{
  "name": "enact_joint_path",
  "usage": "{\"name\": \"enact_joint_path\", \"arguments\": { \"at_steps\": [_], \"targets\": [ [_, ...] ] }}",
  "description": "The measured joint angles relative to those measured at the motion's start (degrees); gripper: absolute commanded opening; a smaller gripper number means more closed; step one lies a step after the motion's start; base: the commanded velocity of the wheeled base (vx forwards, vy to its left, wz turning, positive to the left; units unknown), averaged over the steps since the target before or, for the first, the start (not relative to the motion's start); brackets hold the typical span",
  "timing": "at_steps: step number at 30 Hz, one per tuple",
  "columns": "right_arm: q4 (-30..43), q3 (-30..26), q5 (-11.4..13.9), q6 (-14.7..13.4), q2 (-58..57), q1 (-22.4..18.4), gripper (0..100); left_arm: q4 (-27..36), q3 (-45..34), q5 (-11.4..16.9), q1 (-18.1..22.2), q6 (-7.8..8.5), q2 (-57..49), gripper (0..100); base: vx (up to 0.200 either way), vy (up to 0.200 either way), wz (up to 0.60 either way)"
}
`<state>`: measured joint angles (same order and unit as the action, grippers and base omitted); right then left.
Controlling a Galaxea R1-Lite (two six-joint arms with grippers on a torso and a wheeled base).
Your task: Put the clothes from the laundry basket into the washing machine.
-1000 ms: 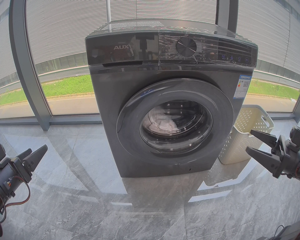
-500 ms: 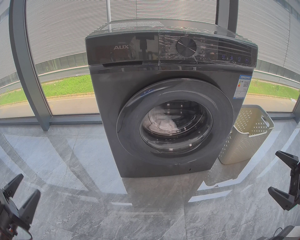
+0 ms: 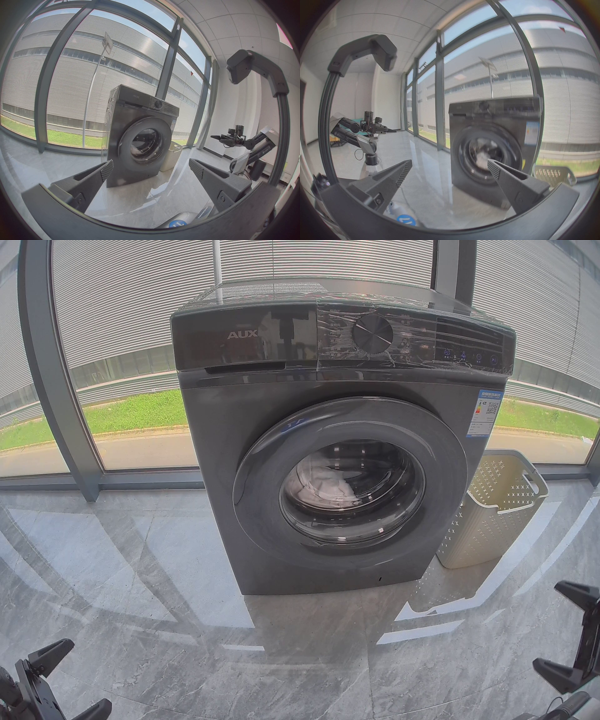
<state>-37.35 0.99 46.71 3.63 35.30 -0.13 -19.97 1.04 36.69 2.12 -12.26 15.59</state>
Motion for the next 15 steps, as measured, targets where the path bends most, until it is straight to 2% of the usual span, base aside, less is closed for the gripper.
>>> {"name": "enact_joint_path", "arguments": {
  "at_steps": [4,6,9,10,12,13,15],
  "targets": [
    [12.8,0.0,-0.2,0.2,-7.3,-2.1,100,4.8,0.0,-4.0,0.2,1.68,-3.5,100,0.000,0.000,0.00],
    [19.9,0.0,-0.4,0.8,-11.6,-3.1,100,8.0,0.0,-7.0,0.2,2.50,-4.9,100,0.000,0.000,0.00],
    [28.9,0.0,-1.8,1.8,-17.7,-4.7,100,12.1,0.0,-13.5,0.4,4.01,-6.8,100,0.000,0.000,0.00],
    [31.1,0.0,-3.1,2.0,-19.7,-5.4,100,13.2,0.0,-16.3,0.5,4.66,-7.4,100,0.000,0.000,0.00],
    [33.0,0.0,-6.3,2.3,-22.1,-6.4,100,14.3,0.0,-19.3,0.5,5.56,-8.2,100,0.000,0.000,0.00],
    [33.4,0.0,-8.7,2.2,-23.0,-6.9,100,14.6,0.0,-20.2,0.5,6.00,-8.6,100,0.000,0.000,0.00],
    [34.1,0.0,-15.6,2.1,-24.8,-8.2,100,15.1,0.0,-20.9,0.6,6.90,-9.2,100,0.000,0.000,0.00]
  ]
}}
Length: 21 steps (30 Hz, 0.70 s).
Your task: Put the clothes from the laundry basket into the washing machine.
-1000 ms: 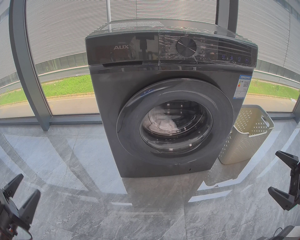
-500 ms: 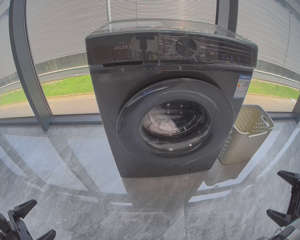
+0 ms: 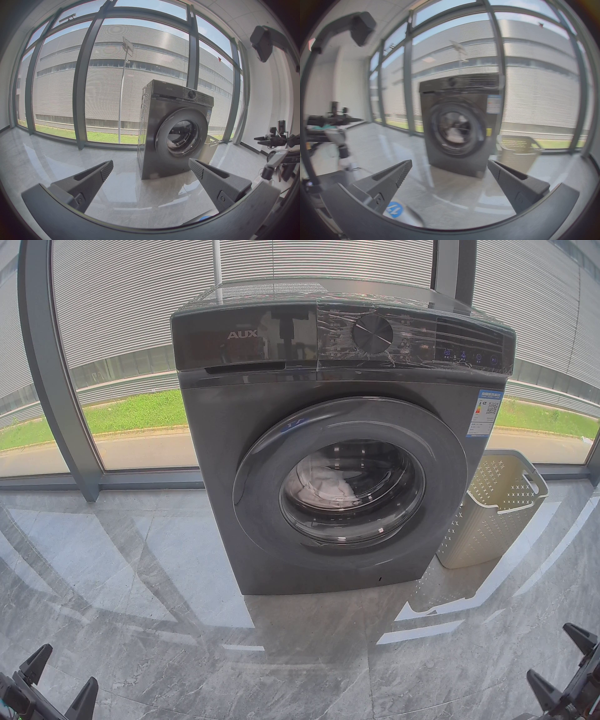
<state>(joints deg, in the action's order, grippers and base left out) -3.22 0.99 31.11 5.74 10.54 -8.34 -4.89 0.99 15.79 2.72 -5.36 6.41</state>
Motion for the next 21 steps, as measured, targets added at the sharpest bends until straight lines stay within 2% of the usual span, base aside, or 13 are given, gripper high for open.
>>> {"name": "enact_joint_path", "arguments": {
  "at_steps": [5,6,8,9,11,17,19,21],
  "targets": [
    [1.1,0.0,-18.1,-0.6,-2.5,-2.4,100,0.8,0.0,-3.1,0.1,3.13,-0.9,100,0.000,0.000,0.00],
    [1.3,0.0,-21.0,-0.7,-2.8,-2.7,100,1.0,0.0,-3.9,0.1,3.80,-1.1,100,0.000,0.000,0.00],
    [1.6,0.0,-24.9,-0.9,-3.3,-2.7,100,1.4,0.0,-4.6,-0.2,4.92,-1.2,100,0.000,0.000,0.00],
    [1.8,0.0,-26.3,-1.0,-3.5,-2.3,100,1.5,0.0,-4.6,-0.5,5.29,-1.3,100,0.000,0.000,0.00],
    [2.0,0.0,-27.3,-1.3,-3.8,-0.7,100,1.7,0.0,-4.1,-1.2,5.58,-1.5,100,0.000,0.000,0.00],
    [2.7,0.0,-29.5,-3.0,-4.4,8.8,100,2.0,0.0,-2.9,-2.6,5.50,-3.0,100,0.000,0.000,0.00],
    [2.9,0.0,-30.1,-3.4,-4.5,10.8,100,1.9,0.0,-4.1,-2.6,6.69,-3.8,100,0.000,0.000,0.00],
    [3.0,0.0,-30.6,-3.7,-4.6,11.8,100,1.9,0.0,-7.2,-2.6,8.01,-4.4,100,0.000,0.000,0.00]
  ]
}}
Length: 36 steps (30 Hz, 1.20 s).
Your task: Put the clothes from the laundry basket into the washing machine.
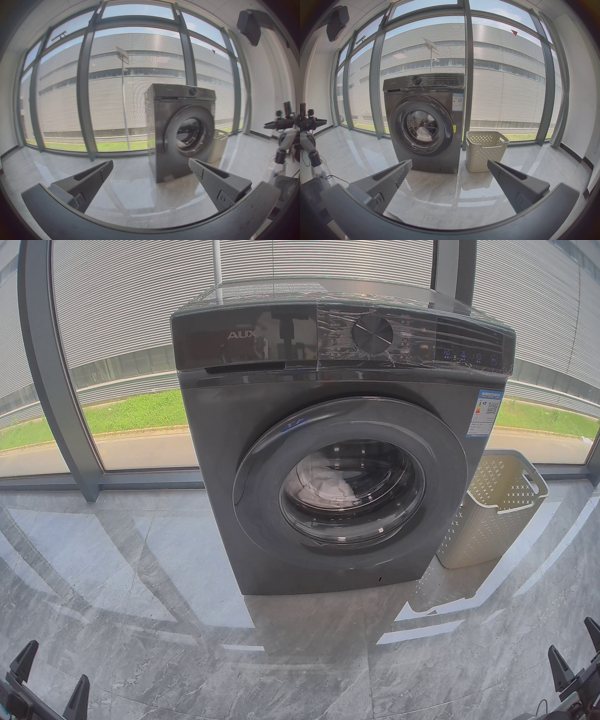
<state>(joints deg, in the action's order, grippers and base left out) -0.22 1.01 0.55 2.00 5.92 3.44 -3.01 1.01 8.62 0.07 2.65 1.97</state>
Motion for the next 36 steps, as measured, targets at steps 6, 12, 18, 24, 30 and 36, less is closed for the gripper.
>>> {"name": "enact_joint_path", "arguments": {
  "at_steps": [6,12,18,24,30,36],
  "targets": [
    [0.1,0.0,0.6,0.2,0.5,-3.4,100,-0.1,0.0,-2.7,0.0,-0.13,-0.8,100,0.000,0.000,0.00],
    [0.1,0.0,1.9,0.4,0.0,-10.2,100,0.0,0.0,-0.9,0.0,-1.45,-1.1,100,0.000,0.000,0.00],
    [0.1,0.0,1.0,-1.3,-2.5,-7.1,100,0.1,0.0,1.3,0.0,-1.52,-1.2,100,0.000,0.000,0.00],
    [0.2,0.0,-1.3,-2.8,-4.3,-3.8,100,2.0,0.0,-0.7,0.0,-4.25,-1.2,100,0.000,0.000,0.00],
    [0.1,0.0,0.2,-1.7,-4.9,-3.4,100,2.0,0.0,3.9,0.0,-0.79,-1.2,100,0.000,0.000,0.00],
    [0.1,0.0,0.9,-1.6,-5.0,-3.4,100,2.7,0.1,8.6,0.0,-0.95,-1.2,100,0.000,0.000,0.00]
  ]
}}
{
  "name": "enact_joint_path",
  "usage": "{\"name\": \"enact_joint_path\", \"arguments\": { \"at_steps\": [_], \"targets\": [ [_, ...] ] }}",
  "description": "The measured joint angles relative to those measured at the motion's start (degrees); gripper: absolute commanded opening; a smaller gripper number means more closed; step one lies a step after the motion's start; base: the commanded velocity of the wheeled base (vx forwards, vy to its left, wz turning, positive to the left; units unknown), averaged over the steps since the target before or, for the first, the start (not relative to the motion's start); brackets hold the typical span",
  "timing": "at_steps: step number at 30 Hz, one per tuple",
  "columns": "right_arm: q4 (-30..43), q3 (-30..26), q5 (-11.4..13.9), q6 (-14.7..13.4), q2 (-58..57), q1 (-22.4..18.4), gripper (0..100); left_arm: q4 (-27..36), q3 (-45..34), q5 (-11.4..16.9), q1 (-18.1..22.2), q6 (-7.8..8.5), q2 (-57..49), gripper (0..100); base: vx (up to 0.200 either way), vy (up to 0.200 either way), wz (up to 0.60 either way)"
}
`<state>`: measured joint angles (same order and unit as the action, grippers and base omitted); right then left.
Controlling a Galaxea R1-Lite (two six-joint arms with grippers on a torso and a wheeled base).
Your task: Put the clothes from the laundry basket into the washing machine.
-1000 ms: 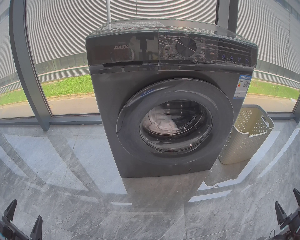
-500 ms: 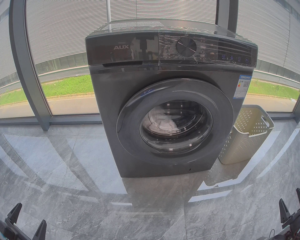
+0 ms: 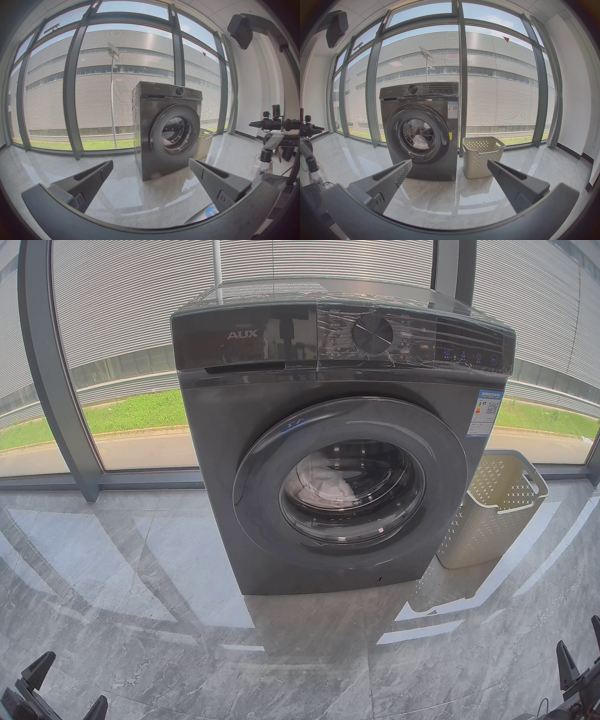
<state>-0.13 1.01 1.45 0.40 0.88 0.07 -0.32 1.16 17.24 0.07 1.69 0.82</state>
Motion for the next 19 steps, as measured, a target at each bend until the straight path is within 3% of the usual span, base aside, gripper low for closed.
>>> {"name": "enact_joint_path", "arguments": {
  "at_steps": [3,5,8,19],
  "targets": [
    [0.0,0.0,0.1,0.0,0.0,0.0,100,0.1,0.0,-4.0,0.0,0.46,0.0,100,0.000,0.000,0.00],
    [0.0,0.0,0.3,0.0,0.0,0.0,100,0.2,0.0,-9.1,0.1,0.49,0.0,100,0.000,0.000,0.00],
    [0.0,0.0,0.4,0.0,0.0,0.0,100,0.8,-0.1,-14.2,0.0,-0.35,0.0,100,0.000,0.000,0.00],
    [0.1,0.0,0.1,-0.1,0.0,0.0,100,1.1,-0.1,-15.8,-0.1,-1.21,0.0,100,0.000,0.000,0.00]
  ]
}}
